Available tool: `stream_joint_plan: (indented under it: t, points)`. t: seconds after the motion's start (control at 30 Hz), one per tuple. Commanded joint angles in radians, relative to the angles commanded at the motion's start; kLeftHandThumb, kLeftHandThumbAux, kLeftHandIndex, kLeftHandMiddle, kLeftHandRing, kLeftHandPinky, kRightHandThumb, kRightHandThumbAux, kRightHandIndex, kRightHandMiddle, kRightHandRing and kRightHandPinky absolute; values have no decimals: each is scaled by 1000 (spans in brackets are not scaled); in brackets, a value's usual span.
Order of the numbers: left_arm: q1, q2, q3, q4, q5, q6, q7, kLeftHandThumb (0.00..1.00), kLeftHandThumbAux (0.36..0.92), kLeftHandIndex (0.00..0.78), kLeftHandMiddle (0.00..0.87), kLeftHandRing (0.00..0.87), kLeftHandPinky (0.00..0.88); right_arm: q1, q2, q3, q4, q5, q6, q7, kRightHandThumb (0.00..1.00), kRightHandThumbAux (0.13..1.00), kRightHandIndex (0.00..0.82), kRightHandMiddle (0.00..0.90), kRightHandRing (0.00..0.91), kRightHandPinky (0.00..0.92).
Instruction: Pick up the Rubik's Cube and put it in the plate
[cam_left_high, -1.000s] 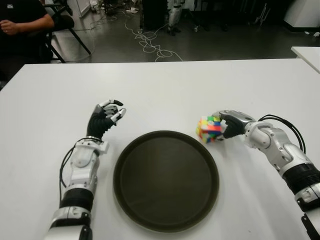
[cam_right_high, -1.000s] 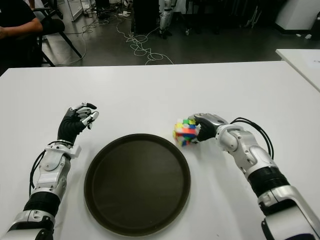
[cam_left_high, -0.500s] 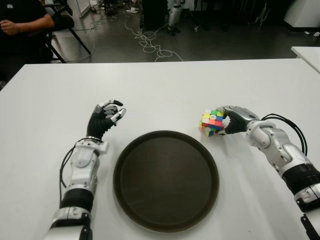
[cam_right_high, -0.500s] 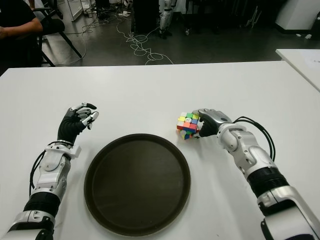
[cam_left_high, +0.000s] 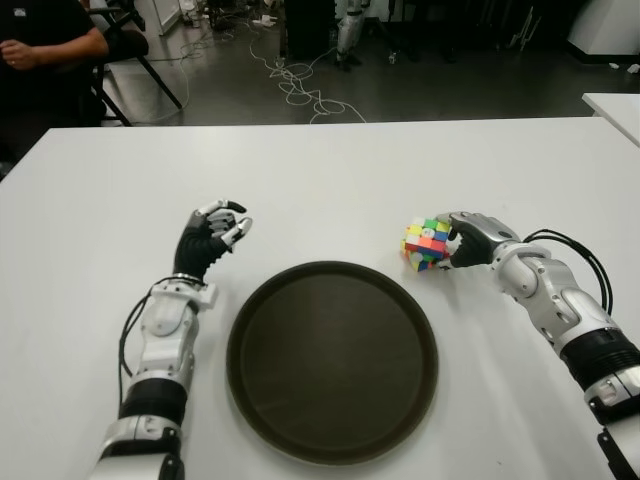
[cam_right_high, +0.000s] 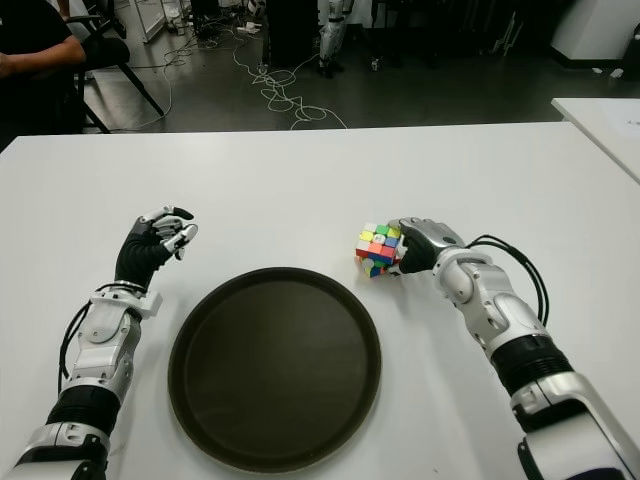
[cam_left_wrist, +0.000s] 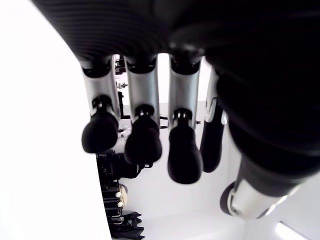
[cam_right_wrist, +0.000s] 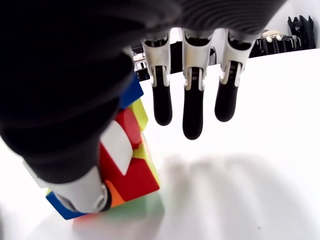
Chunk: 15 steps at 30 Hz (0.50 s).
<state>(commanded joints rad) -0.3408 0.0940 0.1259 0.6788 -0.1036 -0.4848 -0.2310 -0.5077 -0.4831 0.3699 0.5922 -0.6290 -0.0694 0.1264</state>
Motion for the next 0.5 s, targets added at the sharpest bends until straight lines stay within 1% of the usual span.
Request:
stream_joint_plan:
  t: [0.17, 0.5]
  points:
    - [-4, 0, 0, 7, -1, -6, 0, 689, 717, 435, 764, 767, 740, -9, 3, 4, 19, -3, -1, -2, 690, 739, 408, 409, 416, 307]
    - [-8, 0, 2, 18, -6, -16, -6, 689, 718, 435, 763, 767, 741, -4, 10, -2, 16, 0, 10, -21, 690, 740, 408, 402, 418, 330]
